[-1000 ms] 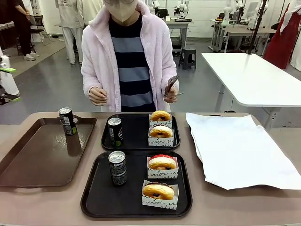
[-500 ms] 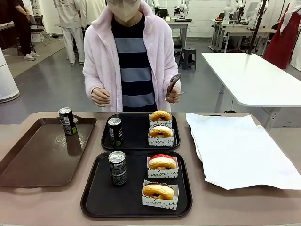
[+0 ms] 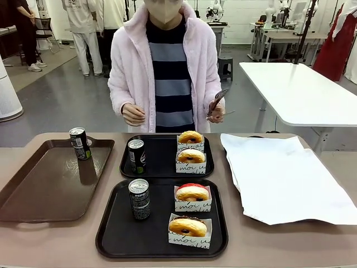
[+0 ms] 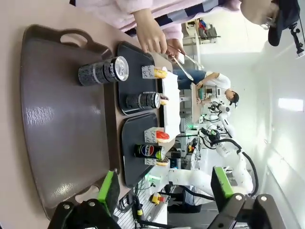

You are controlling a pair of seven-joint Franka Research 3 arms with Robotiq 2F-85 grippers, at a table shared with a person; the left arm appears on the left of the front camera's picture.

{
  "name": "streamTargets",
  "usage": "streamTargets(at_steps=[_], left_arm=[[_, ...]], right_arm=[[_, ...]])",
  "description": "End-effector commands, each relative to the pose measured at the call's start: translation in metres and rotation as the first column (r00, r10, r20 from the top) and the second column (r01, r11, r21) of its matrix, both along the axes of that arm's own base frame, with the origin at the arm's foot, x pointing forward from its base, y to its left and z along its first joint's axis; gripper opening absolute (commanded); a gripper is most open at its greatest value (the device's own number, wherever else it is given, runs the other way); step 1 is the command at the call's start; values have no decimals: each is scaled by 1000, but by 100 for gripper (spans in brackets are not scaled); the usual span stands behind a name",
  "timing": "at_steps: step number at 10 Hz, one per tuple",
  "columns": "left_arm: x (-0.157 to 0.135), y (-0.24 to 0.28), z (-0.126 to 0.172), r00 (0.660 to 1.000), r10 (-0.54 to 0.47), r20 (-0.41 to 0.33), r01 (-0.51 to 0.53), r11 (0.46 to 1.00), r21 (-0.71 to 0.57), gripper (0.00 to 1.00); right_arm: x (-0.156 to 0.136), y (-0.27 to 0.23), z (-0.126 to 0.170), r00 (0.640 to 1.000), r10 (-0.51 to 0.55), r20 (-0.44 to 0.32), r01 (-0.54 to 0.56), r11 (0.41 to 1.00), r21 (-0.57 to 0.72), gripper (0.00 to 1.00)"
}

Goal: Set up donuts and drinks on trays.
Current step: Pick up one Pepsi coke from the Handle tray and place it on the Flat Tray without a Pepsi coke.

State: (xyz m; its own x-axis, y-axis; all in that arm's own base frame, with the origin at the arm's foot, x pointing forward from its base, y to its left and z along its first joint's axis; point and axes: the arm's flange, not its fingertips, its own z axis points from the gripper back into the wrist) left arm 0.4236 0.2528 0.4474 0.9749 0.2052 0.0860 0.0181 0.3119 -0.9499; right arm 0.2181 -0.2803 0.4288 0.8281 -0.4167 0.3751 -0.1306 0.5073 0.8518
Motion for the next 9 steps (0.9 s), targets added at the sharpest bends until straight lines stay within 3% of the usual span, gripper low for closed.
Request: streamTargets(at_steps=[1, 9], left_arm=[[-8, -2, -2, 999, -31, -12, 31, 999, -6, 100], [-3, -3, -3, 1000, -17, -11, 17, 1000, -10, 100]], right_arm=[[2, -2, 0, 1000, 0, 31, -1, 1000, 9, 100], [2, -2, 0, 1000, 0, 31, -1, 1000, 9, 100]])
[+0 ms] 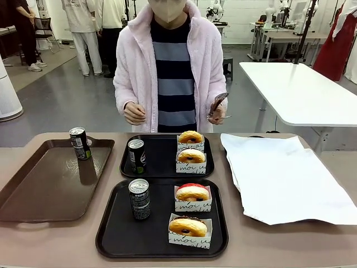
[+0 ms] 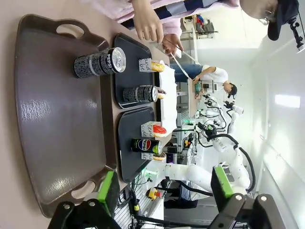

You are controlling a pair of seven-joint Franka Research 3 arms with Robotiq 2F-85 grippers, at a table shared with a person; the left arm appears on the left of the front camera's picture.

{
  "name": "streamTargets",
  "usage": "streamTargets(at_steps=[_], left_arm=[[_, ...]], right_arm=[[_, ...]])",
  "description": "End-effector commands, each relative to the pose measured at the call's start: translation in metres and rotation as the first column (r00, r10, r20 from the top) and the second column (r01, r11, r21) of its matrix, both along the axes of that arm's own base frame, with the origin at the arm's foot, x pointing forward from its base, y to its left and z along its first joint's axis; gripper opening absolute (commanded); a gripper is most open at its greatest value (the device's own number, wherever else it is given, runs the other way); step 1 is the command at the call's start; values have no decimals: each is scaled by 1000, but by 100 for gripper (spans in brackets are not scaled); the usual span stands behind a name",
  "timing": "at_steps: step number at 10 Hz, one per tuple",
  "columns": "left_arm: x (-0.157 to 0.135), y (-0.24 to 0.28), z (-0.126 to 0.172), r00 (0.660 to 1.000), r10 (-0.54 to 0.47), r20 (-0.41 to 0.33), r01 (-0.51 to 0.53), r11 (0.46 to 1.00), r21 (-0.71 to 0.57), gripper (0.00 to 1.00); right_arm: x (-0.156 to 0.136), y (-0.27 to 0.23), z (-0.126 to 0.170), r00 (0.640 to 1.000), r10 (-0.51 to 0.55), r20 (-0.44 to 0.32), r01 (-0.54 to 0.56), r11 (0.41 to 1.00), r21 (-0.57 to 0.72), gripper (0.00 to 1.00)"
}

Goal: Set up donuts and drinks on trays.
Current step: Pick up one Pepsi coke from the Handle tray and place it on the Flat Tray without a Pepsi coke.

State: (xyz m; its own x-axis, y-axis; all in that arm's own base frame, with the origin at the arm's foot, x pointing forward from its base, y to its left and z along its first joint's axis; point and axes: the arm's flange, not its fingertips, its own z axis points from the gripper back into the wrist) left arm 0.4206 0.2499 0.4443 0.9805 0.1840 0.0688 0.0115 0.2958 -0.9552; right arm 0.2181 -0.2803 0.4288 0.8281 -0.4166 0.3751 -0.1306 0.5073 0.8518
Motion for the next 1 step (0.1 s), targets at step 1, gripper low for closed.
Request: streamTargets(at_steps=[1], left_arm=[[0, 0, 1, 1000, 6, 3, -6, 1000, 7, 100]], right_arm=[[2, -2, 0, 1000, 0, 31, -1, 1000, 9, 100]])
